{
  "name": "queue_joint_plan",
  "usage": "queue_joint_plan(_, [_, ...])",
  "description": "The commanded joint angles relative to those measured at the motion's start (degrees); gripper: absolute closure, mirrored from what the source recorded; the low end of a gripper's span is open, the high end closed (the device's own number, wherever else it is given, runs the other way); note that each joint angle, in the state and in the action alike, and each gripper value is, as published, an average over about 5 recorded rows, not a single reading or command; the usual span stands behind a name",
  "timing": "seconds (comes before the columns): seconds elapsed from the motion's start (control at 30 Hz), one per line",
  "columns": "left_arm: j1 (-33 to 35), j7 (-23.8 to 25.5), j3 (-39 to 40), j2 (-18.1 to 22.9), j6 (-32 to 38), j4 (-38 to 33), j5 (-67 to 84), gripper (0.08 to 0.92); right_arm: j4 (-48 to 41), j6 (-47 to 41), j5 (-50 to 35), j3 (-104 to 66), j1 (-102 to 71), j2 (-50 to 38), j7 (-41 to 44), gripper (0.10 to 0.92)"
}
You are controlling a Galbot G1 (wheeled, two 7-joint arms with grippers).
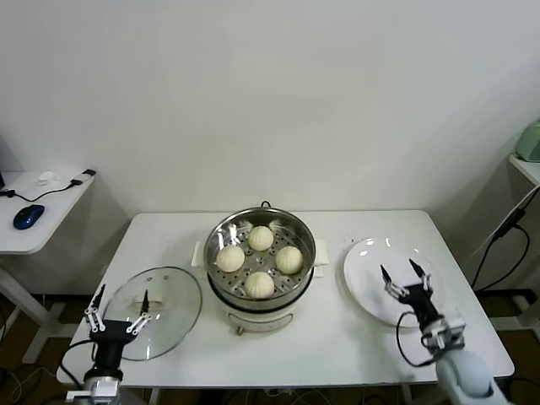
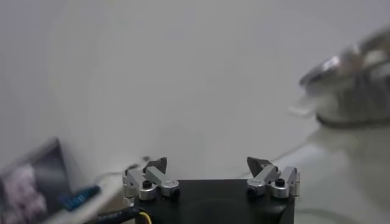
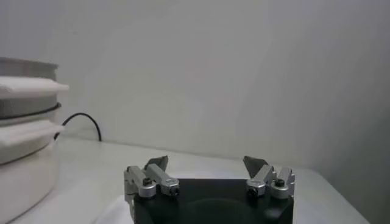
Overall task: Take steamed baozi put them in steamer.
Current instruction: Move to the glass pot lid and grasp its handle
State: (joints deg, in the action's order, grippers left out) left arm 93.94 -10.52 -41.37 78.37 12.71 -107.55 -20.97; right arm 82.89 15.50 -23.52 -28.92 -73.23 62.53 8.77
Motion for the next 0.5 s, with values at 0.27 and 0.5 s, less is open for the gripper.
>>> queue_joint_plan(0.27, [0.6, -12.2, -0.8, -4.8, -0.1, 8.5, -38.5, 0.177, 1.3, 5.9, 5.6, -6.0, -7.8, 10.4, -1.4, 0.203])
queue_joint_plan(0.5, [-2.0, -16.5, 0.3, -5.7, -1.6, 15.8, -49.7, 0.177, 1.4, 5.9, 6.0, -6.1, -7.9, 10.8, -1.5, 0.203])
